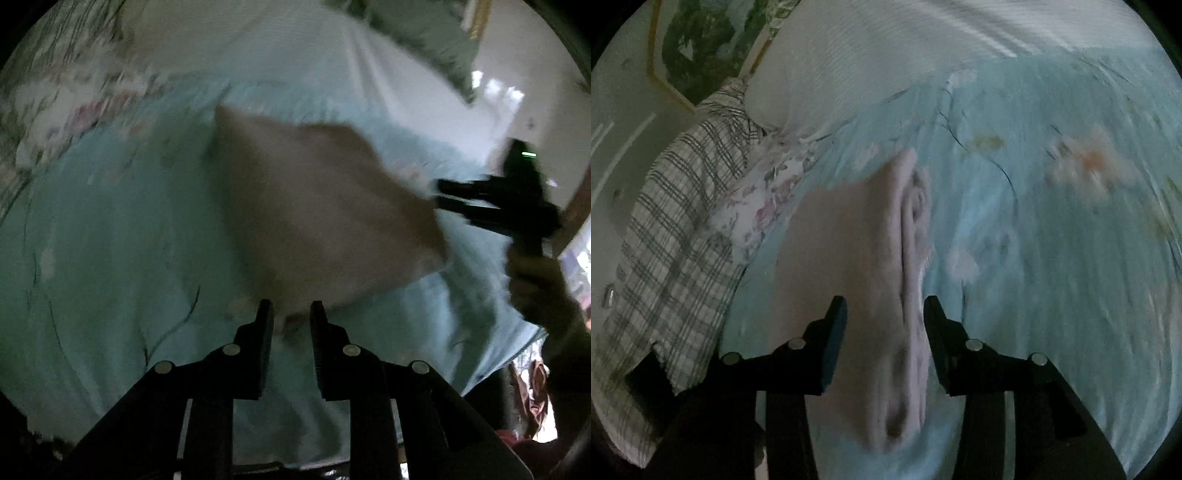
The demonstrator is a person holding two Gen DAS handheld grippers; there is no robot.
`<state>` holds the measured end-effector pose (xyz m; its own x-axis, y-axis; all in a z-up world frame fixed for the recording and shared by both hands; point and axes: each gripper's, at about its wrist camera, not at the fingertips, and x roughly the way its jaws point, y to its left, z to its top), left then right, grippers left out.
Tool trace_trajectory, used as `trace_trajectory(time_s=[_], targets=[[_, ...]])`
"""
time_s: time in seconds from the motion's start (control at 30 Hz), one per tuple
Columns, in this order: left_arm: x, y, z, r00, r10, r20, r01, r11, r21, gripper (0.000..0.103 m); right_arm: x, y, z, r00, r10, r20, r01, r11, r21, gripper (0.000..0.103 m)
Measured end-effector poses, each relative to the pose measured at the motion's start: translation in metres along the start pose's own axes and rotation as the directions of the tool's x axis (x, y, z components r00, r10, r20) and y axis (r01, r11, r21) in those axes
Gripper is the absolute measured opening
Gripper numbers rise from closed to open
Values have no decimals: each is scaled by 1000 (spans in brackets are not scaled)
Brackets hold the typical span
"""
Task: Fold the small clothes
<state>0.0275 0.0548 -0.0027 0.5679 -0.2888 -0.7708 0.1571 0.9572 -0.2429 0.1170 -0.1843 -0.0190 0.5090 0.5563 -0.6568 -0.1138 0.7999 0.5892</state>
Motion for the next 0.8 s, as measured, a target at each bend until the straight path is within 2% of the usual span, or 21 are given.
trace_trajectory(time_s=[0.1, 0.17, 0.3, 0.43, 0.6, 0.63, 0.8], targets=[[2, -10, 11, 998, -45, 36, 44, 999, 31, 21, 31, 0, 24, 1000, -8, -12, 8, 1000, -3, 45], [15, -15, 17, 999, -42, 23, 41, 998, 46, 21, 50, 0, 39, 998, -64, 2, 64, 997, -31, 45], [39, -18, 18, 999, -47, -23, 48, 998, 48, 21, 56, 0, 53, 989, -141, 40, 143, 988, -54, 45], [44, -17, 13, 998, -44, -37, 46, 998, 44, 20, 47, 9, 52, 987, -139, 76, 147, 983, -110, 45], [48, -7, 13, 997, -54, -47, 55, 998, 21, 21, 68, 5, 48, 990, -143, -3, 141, 981, -130, 44], [50, -5, 13, 997, -54, -50, 55, 998, 15, 21, 71, 2, 48, 991, -134, -14, 132, 984, -118, 40], [50, -2, 18, 997, -63, -43, 62, 998, -8, 21, 75, 5, 49, 992, -127, -1, 126, 984, -126, 39]])
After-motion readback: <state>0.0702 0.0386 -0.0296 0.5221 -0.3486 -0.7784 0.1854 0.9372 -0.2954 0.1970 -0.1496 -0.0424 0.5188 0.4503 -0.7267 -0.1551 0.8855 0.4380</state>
